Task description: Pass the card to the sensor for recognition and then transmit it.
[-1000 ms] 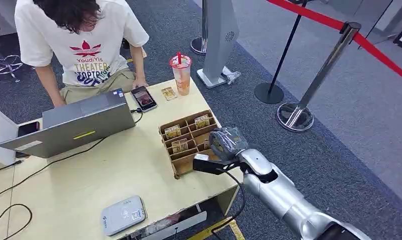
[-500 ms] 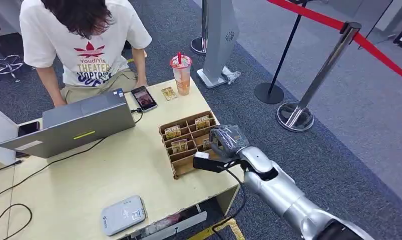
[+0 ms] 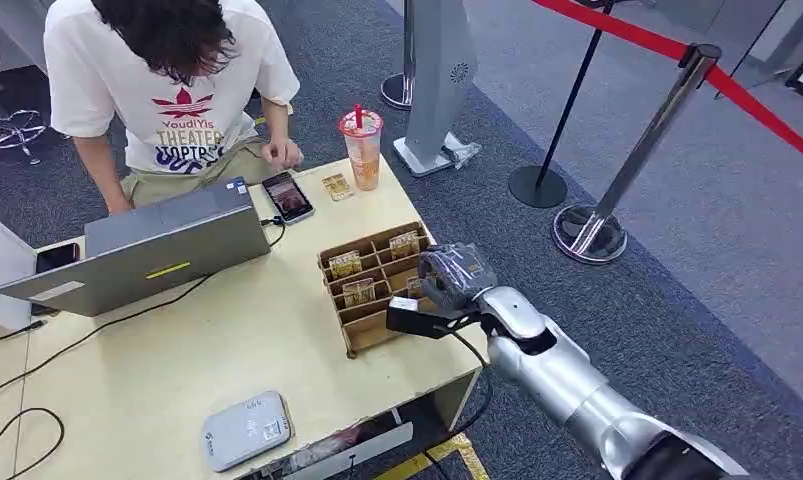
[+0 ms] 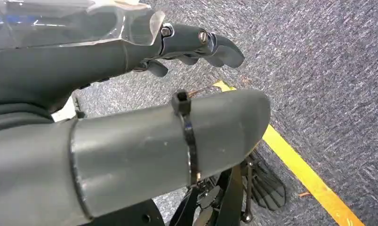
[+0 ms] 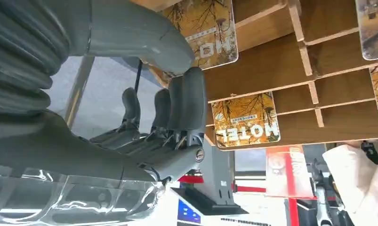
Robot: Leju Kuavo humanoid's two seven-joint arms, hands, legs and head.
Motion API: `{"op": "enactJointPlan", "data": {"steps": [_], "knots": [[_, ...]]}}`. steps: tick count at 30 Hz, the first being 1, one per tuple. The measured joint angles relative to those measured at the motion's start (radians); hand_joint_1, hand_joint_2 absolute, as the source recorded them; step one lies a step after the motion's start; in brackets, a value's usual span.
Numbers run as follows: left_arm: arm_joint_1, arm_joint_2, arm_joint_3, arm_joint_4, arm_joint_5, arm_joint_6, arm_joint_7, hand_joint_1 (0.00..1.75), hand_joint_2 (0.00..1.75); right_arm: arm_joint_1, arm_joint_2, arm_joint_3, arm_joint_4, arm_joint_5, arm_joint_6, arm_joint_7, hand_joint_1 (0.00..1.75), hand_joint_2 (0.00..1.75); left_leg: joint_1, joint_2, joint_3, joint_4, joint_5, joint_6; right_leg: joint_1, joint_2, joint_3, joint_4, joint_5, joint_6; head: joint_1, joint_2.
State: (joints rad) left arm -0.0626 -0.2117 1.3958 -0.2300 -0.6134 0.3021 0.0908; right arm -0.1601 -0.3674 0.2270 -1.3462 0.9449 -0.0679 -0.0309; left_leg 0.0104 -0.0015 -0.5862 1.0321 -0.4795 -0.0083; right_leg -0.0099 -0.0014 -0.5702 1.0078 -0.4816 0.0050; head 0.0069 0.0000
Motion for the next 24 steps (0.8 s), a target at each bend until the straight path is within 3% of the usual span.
{"op": "enactJointPlan", "data": {"steps": [6, 8, 24], "knots": [[0.004, 0.0, 0.0, 0.0, 0.0, 0.0, 0.001, 0.0, 0.0, -0.001, -0.01, 0.0, 0.0, -0.012, 0.0, -0.005, 1.05, 1.75, 0.0, 0.0, 0.0, 0.0, 0.0, 0.0, 0.0, 0.0, 0.0, 0.0, 0.0, 0.0, 0.0, 0.0], [0.004, 0.0, 0.0, 0.0, 0.0, 0.0, 0.002, 0.0, 0.0, -0.001, -0.012, 0.0, 0.0, -0.013, 0.0, -0.005, 0.94, 1.75, 0.0, 0.0, 0.0, 0.0, 0.0, 0.0, 0.0, 0.0, 0.0, 0.0, 0.0, 0.0, 0.0, 0.0], [0.004, 0.0, 0.0, 0.0, -0.001, 0.0, 0.002, 0.0, 0.0, -0.041, -0.026, 0.023, 0.024, -0.03, 0.002, -0.009, 0.94, 1.75, 0.0, 0.0, 0.0, 0.0, 0.0, 0.0, 0.0, 0.0, 0.0, 0.0, 0.0, 0.0, 0.0, 0.0]]}}
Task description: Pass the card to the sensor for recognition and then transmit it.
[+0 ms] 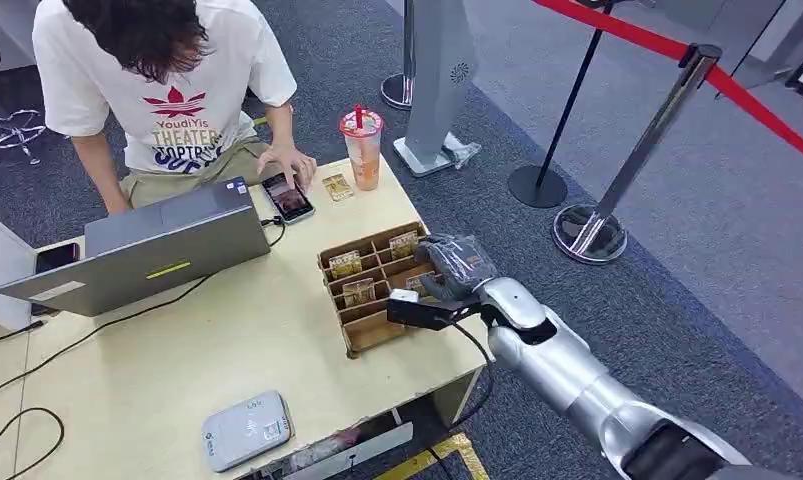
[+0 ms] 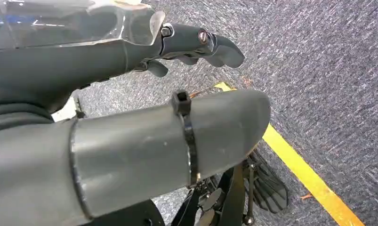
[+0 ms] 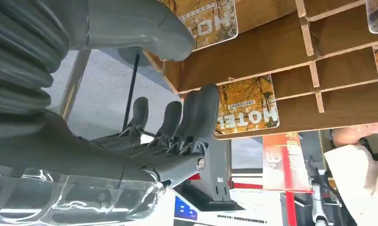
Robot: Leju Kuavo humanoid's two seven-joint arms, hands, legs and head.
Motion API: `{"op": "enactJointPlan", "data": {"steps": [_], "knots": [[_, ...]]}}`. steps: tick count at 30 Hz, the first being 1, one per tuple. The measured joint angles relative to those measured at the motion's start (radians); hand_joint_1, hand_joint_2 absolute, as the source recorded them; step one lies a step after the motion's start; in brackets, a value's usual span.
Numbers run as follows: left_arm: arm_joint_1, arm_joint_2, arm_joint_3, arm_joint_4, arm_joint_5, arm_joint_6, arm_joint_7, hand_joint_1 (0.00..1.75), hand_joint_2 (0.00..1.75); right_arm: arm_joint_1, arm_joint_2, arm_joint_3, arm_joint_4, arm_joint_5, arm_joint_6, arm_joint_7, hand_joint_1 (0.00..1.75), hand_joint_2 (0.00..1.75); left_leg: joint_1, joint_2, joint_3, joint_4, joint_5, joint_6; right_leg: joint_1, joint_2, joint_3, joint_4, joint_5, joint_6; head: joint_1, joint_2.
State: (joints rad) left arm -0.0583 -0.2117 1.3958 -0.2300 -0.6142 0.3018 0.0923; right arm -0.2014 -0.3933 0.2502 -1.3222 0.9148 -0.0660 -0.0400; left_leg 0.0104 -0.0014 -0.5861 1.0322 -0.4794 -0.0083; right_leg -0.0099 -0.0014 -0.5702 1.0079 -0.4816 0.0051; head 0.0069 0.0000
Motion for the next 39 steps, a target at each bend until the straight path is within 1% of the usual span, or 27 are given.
{"op": "enactJointPlan", "data": {"steps": [3, 8, 9, 10, 11, 14, 15, 18, 27, 28, 29, 30, 31, 33, 39], "knots": [[0.0, 0.0, 0.0, 0.0, -0.001, -0.002, 0.0, 0.0, 0.0, -0.004, 0.0, 0.004, 0.007, -0.003, 0.005, -0.001, 0.99, 1.75, 0.0, 0.0, 0.0, 0.0, 0.0, 0.0, 0.0, 0.0, 0.0, 0.0, 0.0, 0.0, 0.0, 0.0], [0.0, 0.0, 0.0, 0.0, -0.001, -0.002, 0.0, 0.0, 0.0, -0.014, 0.0, 0.018, 0.019, -0.003, 0.007, 0.0, 1.03, 1.75, 0.0, 0.0, 0.0, 0.0, 0.0, 0.0, 0.0, 0.0, 0.0, 0.0, 0.0, 0.0, 0.0, 0.0], [0.0, 0.0, 0.0, 0.0, 0.0, -0.001, 0.0, 0.0, 0.0, -0.017, 0.0, 0.02, 0.022, -0.003, 0.01, 0.0, 0.99, 1.75, 0.0, 0.0, 0.0, 0.0, 0.0, 0.0, 0.0, 0.0, 0.0, 0.0, 0.0, 0.0, 0.0, 0.0], [0.0, 0.0, 0.0, 0.0, 0.0, -0.001, 0.0, 0.0, 0.0, -0.019, 0.0, 0.022, 0.025, -0.003, 0.01, 0.001, 0.99, 1.75, 0.0, 0.0, 0.0, 0.0, 0.0, 0.0, 0.0, 0.0, 0.0, 0.0, 0.0, 0.0, 0.0, 0.0], [0.0, 0.0, 0.0, 0.0, 0.001, 0.0, 0.0, 0.0, 0.0, -0.021, 0.0, 0.025, 0.028, -0.003, 0.011, 0.002, 1.03, 1.75, 0.0, 0.0, 0.0, 0.0, 0.0, 0.0, 0.0, 0.0, 0.0, 0.0, 0.0, 0.0, 0.0, 0.0], [0.0, 0.0, 0.0, 0.0, 0.004, 0.002, 0.0, 0.0, 0.0, -0.028, 0.0, 0.033, 0.035, -0.003, 0.013, 0.002, 0.99, 1.75, 0.0, 0.0, 0.0, 0.0, 0.0, 0.0, 0.0, 0.0, 0.0, 0.0, 0.0, 0.0, 0.0, 0.0], [0.0, 0.0, 0.0, 0.0, 0.005, 0.002, 0.0, 0.0, 0.0, -0.031, 0.0, 0.036, 0.039, -0.003, 0.015, 0.002, 1.03, 1.75, 0.0, 0.0, 0.0, 0.0, 0.0, 0.0, 0.0, 0.0, 0.0, 0.0, 0.0, 0.0, 0.0, 0.0], [0.0, 0.0, 0.0, 0.0, 0.008, 0.005, 0.001, 0.0, 0.0, -0.043, 0.0, 0.045, 0.05, -0.003, 0.02, 0.002, 1.01, 1.75, 0.0, 0.0, 0.0, 0.0, 0.0, 0.0, 0.0, 0.0, 0.0, 0.0, 0.0, 0.0, 0.0, 0.0], [0.0, -0.002, 0.0, 0.0, 0.013, 0.014, 0.002, 0.0, 0.0, -0.072, 0.0, 0.068, 0.08, -0.003, 0.026, 0.003, 1.03, 1.75, 0.0, 0.0, 0.0, 0.0, 0.0, 0.0, 0.0, 0.0, 0.0, 0.0, 0.0, 0.0, 0.0, 0.0], [0.0, -0.002, 0.0, 0.0, 0.013, 0.016, 0.002, 0.0, 0.0, -0.074, 0.0, 0.07, 0.083, -0.003, 0.027, 0.003, 1.05, 1.75, 0.0, 0.0, 0.0, 0.0, 0.0, 0.0, 0.0, 0.0, 0.0, 0.0, 0.0, 0.0, 0.0, 0.0], [0.0, -0.002, 0.0, 0.0, 0.013, 0.016, 0.002, 0.0, 0.0, -0.077, 0.001, 0.073, 0.086, -0.003, 0.029, 0.003, 1.13, 1.75, 0.0, 0.0, 0.0, 0.0, 0.0, 0.0, 0.0, 0.0, 0.0, 0.0, 0.0, 0.0, 0.0, 0.0], [0.0, -0.002, 0.0, 0.0, 0.013, 0.017, 0.002, 0.0, 0.0, -0.08, 0.001, 0.075, 0.089, -0.003, 0.031, 0.003, 1.33, 1.75, 0.0, 0.0, 0.0, 0.0, 0.0, 0.0, 0.0, 0.0, 0.0, 0.0, 0.0, 0.0, 0.0, 0.0], [0.0, -0.002, 0.0, 0.0, 0.013, 0.019, 0.002, 0.0, 0.0, -0.082, 0.001, 0.077, 0.091, -0.004, 0.032, 0.003, 1.34, 1.75, 0.0, 0.0, 0.0, 0.0, 0.0, 0.0, 0.0, 0.0, 0.0, 0.0, 0.0, 0.0, 0.0, 0.0], [0.0, -0.002, 0.0, 0.0, 0.013, 0.021, 0.002, 0.0, 0.0, -0.087, 0.001, 0.082, 0.095, -0.005, 0.037, 0.003, 1.47, 1.75, 0.0, 0.0, 0.0, 0.0, 0.0, 0.0, 0.0, 0.0, 0.0, 0.0, 0.0, 0.0, 0.0, 0.0], [-0.001, -0.005, 0.0, 0.0, 0.014, 0.023, 0.002, 0.0, 0.0, -0.1, 0.001, 0.094, 0.105, -0.017, 0.043, 0.003, 1.45, 1.75, 0.0, 0.0, 0.0, 0.0, 0.0, 0.0, 0.0, 0.0, 0.0, 0.0, 0.0, 0.0, 0.0, 0.0]]}}
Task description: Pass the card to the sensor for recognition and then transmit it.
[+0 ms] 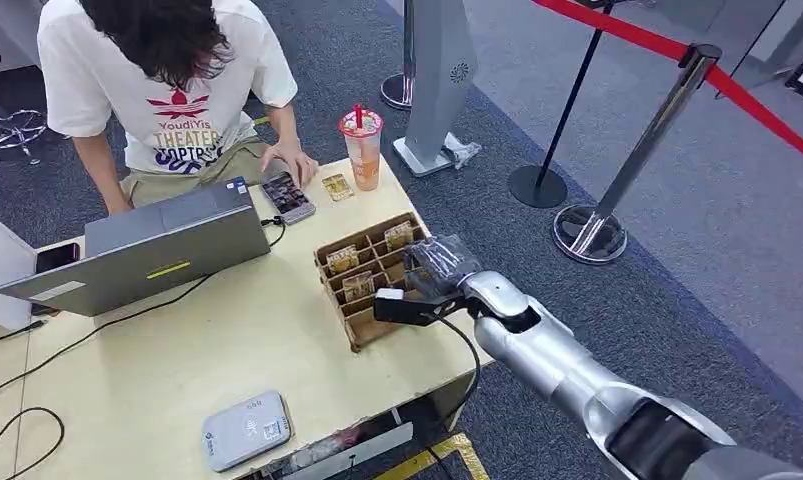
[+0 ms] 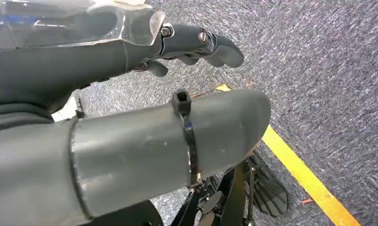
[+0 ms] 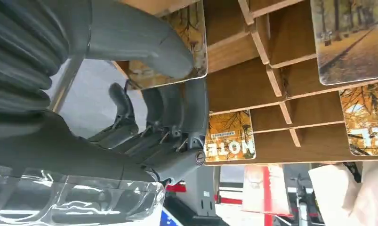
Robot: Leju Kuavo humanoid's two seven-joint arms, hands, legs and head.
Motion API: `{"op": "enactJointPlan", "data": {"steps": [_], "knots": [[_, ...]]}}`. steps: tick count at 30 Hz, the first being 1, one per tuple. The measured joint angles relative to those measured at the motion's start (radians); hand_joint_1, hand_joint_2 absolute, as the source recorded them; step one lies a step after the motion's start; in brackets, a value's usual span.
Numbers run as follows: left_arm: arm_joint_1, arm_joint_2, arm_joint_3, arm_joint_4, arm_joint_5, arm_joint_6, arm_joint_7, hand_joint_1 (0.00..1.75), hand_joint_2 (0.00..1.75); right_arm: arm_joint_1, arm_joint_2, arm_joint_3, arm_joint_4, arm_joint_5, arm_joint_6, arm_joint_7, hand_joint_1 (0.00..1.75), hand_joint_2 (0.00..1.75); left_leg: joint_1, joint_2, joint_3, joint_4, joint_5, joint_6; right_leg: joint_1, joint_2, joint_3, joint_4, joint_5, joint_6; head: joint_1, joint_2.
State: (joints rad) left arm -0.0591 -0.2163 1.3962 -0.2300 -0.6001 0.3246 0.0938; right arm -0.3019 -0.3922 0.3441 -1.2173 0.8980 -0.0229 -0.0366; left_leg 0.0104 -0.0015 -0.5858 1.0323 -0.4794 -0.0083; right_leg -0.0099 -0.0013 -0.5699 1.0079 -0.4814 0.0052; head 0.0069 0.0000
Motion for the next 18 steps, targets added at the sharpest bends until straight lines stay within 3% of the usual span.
{"op": "enactJointPlan", "data": {"steps": [12, 18], "knots": [[0.0, -0.004, 0.0, 0.0, 0.0, 0.0, 0.0, 0.0, 0.0, -0.014, 0.0, 0.008, 0.011, -0.008, 0.007, -0.003, 1.47, 1.75, 0.0, 0.0, 0.001, 0.0, 0.0, 0.0, 0.0, 0.0, 0.001, 0.0, 0.0, 0.0, 0.0, 0.0], [-0.001, -0.004, 0.0, 0.0, -0.004, -0.001, 0.0, 0.0, 0.0, -0.04, -0.008, 0.009, 0.018, -0.055, 0.062, -0.037, 1.48, 1.75, 0.0, 0.0, 0.001, 0.0, 0.0, 0.0, 0.0, 0.0, 0.001, 0.0, 0.0, 0.001, 0.0, 0.0]]}}
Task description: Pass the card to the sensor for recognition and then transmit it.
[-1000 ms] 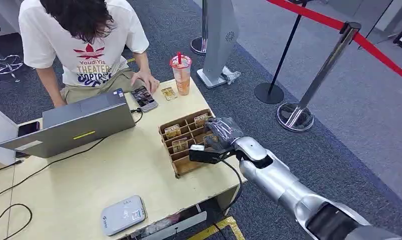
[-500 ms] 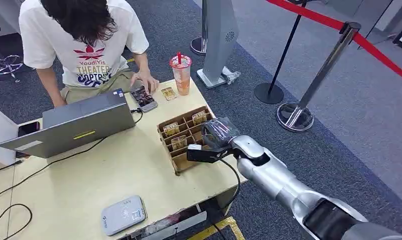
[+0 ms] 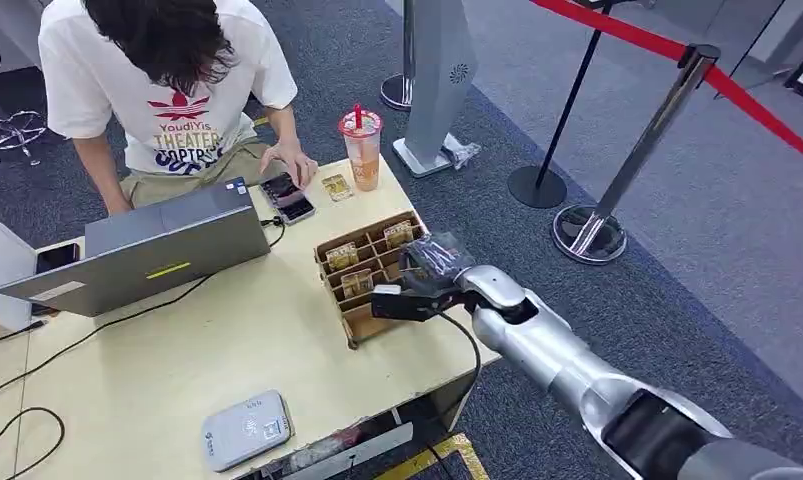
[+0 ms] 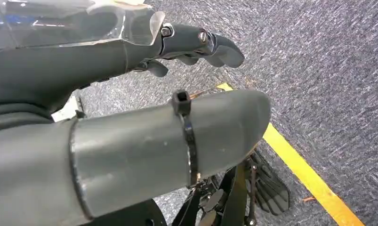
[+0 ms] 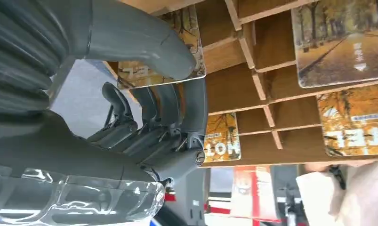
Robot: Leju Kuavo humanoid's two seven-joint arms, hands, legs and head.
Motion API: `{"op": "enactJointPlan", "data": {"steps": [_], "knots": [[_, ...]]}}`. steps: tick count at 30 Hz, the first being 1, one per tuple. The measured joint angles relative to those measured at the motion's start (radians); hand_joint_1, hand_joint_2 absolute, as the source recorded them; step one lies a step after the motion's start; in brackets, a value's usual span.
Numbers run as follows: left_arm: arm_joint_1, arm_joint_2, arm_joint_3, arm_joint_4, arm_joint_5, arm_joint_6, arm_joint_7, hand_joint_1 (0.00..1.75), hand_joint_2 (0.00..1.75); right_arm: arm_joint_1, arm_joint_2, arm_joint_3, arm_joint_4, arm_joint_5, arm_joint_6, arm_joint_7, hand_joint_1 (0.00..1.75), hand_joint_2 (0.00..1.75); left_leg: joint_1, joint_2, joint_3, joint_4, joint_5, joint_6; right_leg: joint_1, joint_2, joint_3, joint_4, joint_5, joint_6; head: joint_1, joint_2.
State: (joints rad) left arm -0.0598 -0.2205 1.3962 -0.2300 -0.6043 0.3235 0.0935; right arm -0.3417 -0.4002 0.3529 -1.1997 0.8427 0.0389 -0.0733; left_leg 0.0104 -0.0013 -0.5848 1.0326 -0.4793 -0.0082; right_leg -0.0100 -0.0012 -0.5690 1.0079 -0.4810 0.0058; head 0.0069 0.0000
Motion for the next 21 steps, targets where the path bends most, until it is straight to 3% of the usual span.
{"op": "enactJointPlan", "data": {"steps": [10, 21], "knots": [[-0.001, 0.0, 0.0, 0.0, 0.0, -0.002, -0.003, 0.0, 0.0, -0.054, -0.039, 0.025, -0.016, -0.059, 0.057, -0.029, 1.47, 1.75, 0.0, 0.0, 0.0, 0.0, 0.0, 0.0, 0.0, 0.0, 0.0, 0.0, 0.0, 0.0, 0.0, 0.0], [-0.002, -0.002, 0.0, 0.0, 0.011, 0.003, -0.004, 0.0, 0.0, -0.185, -0.077, 0.083, -0.016, -0.135, 0.109, -0.057, 1.45, 1.75, 0.0, 0.0, 0.0, 0.0, 0.001, 0.0, 0.0, 0.0, 0.0, 0.0, 0.0, 0.0, 0.0, 0.0]]}}
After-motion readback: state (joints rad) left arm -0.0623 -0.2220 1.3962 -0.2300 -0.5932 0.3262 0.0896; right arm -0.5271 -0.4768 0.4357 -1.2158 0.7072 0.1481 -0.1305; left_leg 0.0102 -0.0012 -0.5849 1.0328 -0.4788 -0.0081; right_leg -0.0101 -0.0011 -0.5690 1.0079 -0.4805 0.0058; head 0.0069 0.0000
